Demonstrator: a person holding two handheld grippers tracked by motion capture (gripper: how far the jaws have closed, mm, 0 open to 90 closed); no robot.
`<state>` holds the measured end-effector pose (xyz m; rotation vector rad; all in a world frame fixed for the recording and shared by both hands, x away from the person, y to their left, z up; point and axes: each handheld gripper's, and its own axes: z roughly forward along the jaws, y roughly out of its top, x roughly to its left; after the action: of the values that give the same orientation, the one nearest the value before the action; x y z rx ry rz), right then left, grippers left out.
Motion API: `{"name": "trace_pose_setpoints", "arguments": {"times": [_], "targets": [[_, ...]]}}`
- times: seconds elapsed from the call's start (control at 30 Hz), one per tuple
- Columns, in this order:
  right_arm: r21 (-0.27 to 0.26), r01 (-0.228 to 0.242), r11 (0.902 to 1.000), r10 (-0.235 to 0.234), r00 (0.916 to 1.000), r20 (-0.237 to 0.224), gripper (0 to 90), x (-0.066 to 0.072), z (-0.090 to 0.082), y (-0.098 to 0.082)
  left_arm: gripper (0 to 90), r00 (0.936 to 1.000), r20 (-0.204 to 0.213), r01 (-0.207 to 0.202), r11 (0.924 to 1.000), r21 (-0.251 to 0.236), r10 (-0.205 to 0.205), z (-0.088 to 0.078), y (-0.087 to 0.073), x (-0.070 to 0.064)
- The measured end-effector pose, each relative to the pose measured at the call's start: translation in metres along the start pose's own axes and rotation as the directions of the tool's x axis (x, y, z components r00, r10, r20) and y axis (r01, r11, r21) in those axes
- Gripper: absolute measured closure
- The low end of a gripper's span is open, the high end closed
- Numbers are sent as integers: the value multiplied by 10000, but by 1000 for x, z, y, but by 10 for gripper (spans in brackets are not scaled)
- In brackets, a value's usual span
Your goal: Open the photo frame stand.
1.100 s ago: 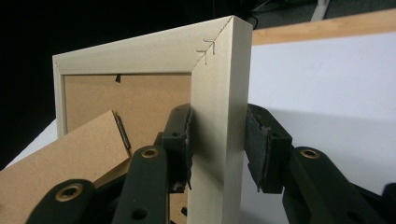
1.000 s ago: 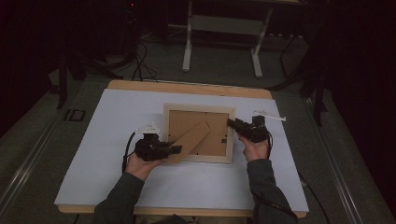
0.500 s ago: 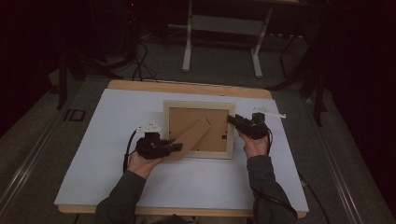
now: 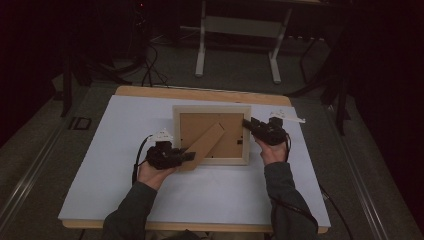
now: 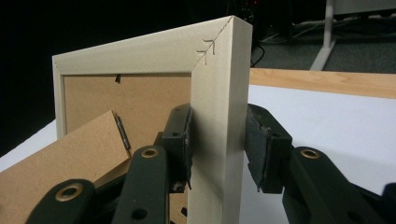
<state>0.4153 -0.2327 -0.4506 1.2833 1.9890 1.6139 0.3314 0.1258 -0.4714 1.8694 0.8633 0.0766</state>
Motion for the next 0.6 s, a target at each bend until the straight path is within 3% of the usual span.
{"name": "trace_pose_setpoints", "arguments": {"times": [0.3,0.6], "targets": [[-237,151,9996,-152,9999,-30,629,-3,-7,-12,740,9996,212,-216,9992,326,209,4,0,-4],[-306,437,9986,-439,9990,-41,629,-2,-11,-14,685,9979,633,-150,9989,439,122,8,2,-6]]}}
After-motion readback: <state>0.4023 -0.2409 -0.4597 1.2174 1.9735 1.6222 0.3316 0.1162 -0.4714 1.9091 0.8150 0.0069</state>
